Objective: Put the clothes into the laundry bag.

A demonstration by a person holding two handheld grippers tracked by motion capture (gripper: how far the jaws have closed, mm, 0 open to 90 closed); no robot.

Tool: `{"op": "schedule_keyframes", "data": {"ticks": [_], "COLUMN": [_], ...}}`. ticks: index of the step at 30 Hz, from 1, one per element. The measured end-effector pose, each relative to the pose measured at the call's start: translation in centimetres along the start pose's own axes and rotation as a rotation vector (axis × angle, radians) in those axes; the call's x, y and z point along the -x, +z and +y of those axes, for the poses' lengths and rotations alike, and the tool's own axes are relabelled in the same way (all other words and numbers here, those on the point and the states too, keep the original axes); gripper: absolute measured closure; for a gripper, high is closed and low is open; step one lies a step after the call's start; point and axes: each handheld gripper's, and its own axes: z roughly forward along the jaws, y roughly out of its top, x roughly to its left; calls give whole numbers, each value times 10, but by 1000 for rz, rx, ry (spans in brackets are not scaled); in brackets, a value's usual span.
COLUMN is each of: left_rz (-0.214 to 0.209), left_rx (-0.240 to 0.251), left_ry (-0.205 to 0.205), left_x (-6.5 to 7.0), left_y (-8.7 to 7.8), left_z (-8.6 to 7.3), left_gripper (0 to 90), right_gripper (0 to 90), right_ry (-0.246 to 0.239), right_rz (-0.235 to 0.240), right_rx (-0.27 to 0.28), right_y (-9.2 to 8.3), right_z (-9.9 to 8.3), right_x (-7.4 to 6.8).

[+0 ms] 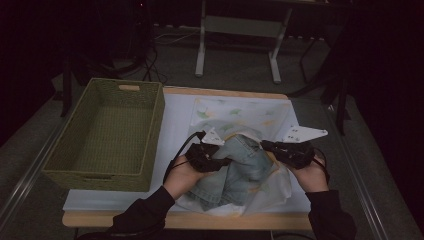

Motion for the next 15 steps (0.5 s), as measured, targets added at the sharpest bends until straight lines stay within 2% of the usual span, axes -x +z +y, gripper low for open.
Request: {"op": "schedule_keyframes", "data": {"ticks": [4, 9, 15], "left_rz": [29, 63, 67], "left_rx": [-15, -77, -116], "left_ry": [-29, -61, -91], "left_x": [-4, -12, -19], "left_y": [12, 32, 48], "left_z": [2, -3, -10], "left_gripper": [776, 776, 773], "right_gripper": [894, 894, 894], "right_ry": [-5, -4, -17], "right_rz": [8, 23, 44], "right_rx": [11, 12, 0], "right_y": [-2, -3, 2], "right_z": [3, 2, -1], "right_x": [-3, -5, -10]}}
